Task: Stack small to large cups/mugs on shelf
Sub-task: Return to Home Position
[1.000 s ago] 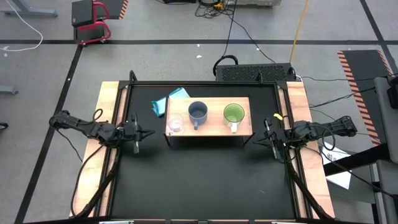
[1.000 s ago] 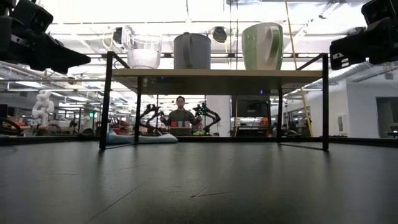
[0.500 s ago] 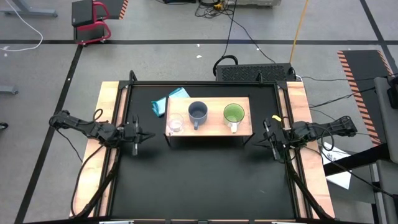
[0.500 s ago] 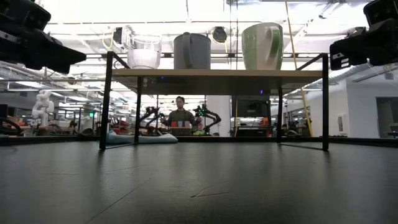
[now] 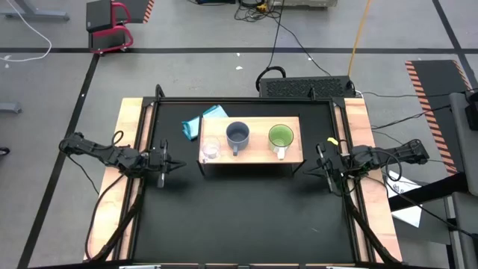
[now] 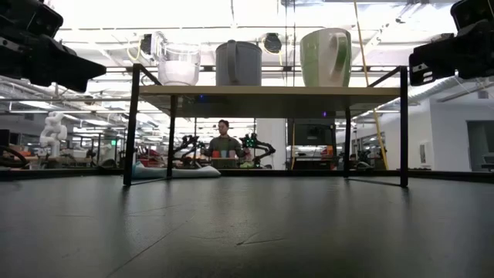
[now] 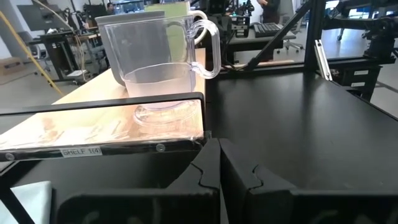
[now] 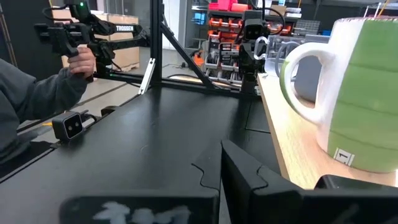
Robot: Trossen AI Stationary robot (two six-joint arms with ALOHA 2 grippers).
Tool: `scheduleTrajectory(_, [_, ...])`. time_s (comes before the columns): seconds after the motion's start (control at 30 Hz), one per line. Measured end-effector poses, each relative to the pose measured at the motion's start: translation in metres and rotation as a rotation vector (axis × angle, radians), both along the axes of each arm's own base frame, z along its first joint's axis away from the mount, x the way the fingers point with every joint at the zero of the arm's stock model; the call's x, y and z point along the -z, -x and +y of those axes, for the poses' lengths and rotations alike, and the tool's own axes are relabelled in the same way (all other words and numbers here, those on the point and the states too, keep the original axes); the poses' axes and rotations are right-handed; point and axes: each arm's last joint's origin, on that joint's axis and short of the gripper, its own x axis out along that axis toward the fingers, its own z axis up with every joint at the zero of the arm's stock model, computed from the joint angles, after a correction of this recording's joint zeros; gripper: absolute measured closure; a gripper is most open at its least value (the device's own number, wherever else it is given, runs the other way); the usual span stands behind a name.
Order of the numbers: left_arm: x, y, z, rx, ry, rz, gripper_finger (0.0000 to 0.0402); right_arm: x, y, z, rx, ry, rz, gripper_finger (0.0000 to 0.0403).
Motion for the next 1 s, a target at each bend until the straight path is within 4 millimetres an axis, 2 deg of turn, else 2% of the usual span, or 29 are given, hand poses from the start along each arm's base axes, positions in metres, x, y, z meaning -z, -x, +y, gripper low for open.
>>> scheduleTrajectory(0.27, [0.0000, 0.0000, 0.0001, -0.005, 0.012, 0.000, 0.0399, 0.0001, 0.0000, 0.0000, 0.002, -0.062, 0.015, 0.0403])
scheduleTrajectory(0.43, [0.0000, 0.0000, 0.0000, 0.003, -0.045, 0.001, 0.0400, 0.0025, 0.0006, 0.0018, -0.062, -0.071, 0.045, 0.0403])
scheduleTrajectory(0.73, [0.0008, 0.0012, 0.0021, -0.039, -0.072, 0.042, 0.0399, -0.0011, 0.0004, 0.0019, -0.065, -0.073, 0.008, 0.0403])
scheduleTrajectory(0.9, [0.0008, 0.0008, 0.0051, -0.082, -0.063, 0.044, 0.0399, -0.0009, -0.0003, -0.0013, 0.044, -0.051, 0.000, 0.0403])
scheduleTrajectory(1.0, [0.0007, 0.0005, 0.0072, -0.104, -0.070, 0.045, 0.0399, -0.0019, -0.0003, -0.0013, 0.045, -0.044, -0.011, 0.0403])
